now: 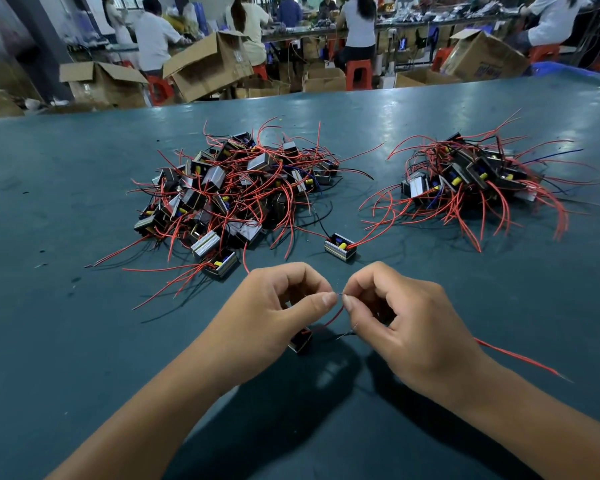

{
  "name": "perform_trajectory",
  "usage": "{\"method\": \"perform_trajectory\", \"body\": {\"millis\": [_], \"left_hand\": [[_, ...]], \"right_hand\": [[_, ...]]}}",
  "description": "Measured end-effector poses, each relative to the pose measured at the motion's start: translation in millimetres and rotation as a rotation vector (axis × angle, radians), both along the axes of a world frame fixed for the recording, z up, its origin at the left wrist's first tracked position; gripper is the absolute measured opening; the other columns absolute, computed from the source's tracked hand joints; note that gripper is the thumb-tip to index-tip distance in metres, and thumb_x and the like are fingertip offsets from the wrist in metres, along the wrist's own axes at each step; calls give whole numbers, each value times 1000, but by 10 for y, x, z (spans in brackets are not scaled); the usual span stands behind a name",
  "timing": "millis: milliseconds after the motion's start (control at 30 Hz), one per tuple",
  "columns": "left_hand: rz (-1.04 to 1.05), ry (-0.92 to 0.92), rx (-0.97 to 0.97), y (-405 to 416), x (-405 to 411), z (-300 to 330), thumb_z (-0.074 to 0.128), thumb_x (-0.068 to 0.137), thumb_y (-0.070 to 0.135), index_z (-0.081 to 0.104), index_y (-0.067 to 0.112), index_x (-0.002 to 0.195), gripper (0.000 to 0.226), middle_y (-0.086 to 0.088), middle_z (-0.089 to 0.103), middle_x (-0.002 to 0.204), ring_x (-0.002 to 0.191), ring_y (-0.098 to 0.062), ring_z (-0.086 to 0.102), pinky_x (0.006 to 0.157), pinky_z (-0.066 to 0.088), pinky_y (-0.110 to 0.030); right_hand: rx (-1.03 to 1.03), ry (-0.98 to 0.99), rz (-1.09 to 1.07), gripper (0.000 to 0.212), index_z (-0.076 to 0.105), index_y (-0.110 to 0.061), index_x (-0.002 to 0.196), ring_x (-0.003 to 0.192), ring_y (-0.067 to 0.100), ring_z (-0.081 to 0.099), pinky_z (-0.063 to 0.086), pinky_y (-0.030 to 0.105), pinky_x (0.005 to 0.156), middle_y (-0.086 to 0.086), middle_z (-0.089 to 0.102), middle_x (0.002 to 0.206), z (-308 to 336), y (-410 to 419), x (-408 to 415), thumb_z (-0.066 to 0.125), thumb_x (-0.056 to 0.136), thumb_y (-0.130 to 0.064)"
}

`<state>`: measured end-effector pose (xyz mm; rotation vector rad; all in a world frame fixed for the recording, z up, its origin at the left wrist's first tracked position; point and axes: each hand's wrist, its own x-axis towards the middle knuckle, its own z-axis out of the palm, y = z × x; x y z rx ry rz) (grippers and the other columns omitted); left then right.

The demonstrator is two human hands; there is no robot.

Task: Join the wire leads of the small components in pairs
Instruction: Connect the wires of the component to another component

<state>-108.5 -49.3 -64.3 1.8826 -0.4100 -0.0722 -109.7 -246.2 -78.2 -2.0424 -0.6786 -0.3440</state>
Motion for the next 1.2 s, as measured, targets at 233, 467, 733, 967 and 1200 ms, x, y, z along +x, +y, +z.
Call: {"method": "perform_trajectory", "body": {"millis": [233, 467, 733, 967, 1200], "left_hand": [[-65, 62, 28, 25, 27, -33, 73, 85, 34, 67, 26, 97, 15, 8, 68, 86, 69, -14, 57, 64, 51, -38], [-42, -42, 115, 9, 64, -91, 66, 90, 34, 64, 23, 87, 11, 16, 57, 67, 59, -9, 47, 58, 42, -27], [37, -182, 275, 146, 111, -38, 67, 96, 25, 68, 32, 93, 8, 24, 63, 76, 62, -3, 56, 62, 46, -17], [-144, -174, 808, 547, 173, 79, 74, 84, 49, 54, 43, 131, 51, 29, 52, 127, 122, 10, 42, 105, 33, -15], [-78, -298, 781, 455, 174, 70, 71, 91, 35, 67, 29, 113, 23, 15, 61, 103, 97, -3, 54, 89, 42, -24]], "right_hand": [[40, 26, -43, 5, 60, -23, 84, 53, 5, 51, 34, 9, 51, -12, 62, 68, -5, 7, 26, 61, 89, -22], [26, 27, -46, 4, 60, -25, 88, 60, 14, 60, 46, 27, 54, -7, 65, 70, 1, -6, 35, 59, 91, -27], [-26, 73, -39, 4, 61, -25, 95, 72, 14, 65, 50, 33, 67, -5, 68, 78, 40, -58, 98, 62, 95, -20], [-148, 135, -194, 22, 59, -27, 109, 98, -1, 61, 40, 7, 84, -18, 65, 103, 196, -257, 225, 62, 91, -15], [-678, 277, -259, 27, 56, -30, 100, 89, 11, 59, 50, 32, 82, -15, 61, 94, 216, -307, 205, 71, 83, -45]]}}
